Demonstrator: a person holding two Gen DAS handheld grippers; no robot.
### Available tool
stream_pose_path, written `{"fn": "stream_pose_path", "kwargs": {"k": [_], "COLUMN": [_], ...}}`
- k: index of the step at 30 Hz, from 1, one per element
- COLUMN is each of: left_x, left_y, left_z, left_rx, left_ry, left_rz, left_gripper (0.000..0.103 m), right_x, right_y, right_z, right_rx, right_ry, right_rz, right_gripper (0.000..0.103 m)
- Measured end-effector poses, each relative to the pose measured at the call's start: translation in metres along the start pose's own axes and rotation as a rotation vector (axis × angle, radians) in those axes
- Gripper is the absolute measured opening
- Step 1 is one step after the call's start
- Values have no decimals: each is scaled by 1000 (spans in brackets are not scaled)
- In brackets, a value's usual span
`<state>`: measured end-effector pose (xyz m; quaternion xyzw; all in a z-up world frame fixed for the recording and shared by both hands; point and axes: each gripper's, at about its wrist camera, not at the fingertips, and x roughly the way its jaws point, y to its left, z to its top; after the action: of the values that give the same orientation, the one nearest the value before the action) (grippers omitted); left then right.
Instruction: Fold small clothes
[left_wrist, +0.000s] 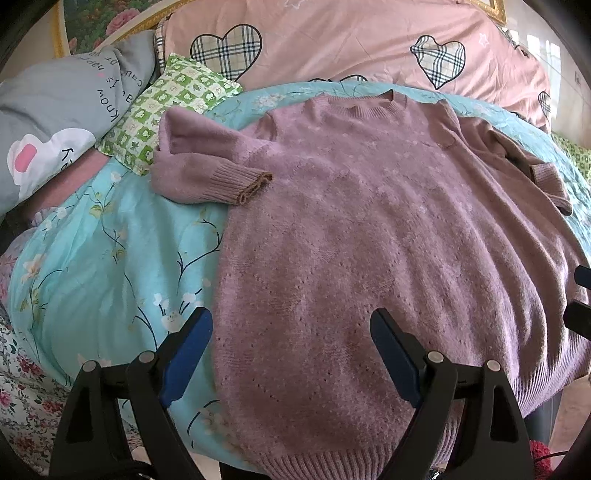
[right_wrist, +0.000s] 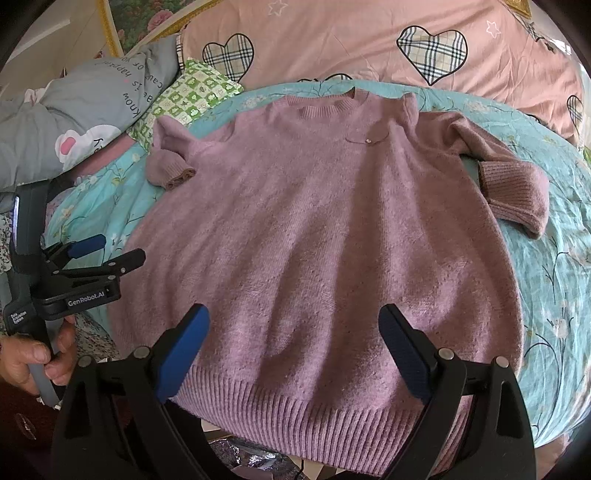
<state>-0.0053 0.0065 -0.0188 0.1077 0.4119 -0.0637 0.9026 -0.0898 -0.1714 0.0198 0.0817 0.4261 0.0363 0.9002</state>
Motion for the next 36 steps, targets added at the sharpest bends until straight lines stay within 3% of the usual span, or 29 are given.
{"fn": "stream_pose_path", "kwargs": {"k": [20,23,25,36], "left_x": [10,14,16,27], "left_y": [-6,-7,-6,-3], "left_z": [8,12,16,61], "left_rx": [16,16,14,-2], "left_ry": [10,19,24,4], "left_rz": [-57,-63,-82,-128], "left_gripper": [92,92,92,92], "right_x": [2,3,2,-16], "right_y": [-22,-29,-35,-119], "right_z": [9,12,16,69], "right_rx": [44,52,59,138], "right_ry": [-25,-26,-31,-112], "right_rz": [-6,-8,-14,-192], "right_gripper": [91,88,81,65]}}
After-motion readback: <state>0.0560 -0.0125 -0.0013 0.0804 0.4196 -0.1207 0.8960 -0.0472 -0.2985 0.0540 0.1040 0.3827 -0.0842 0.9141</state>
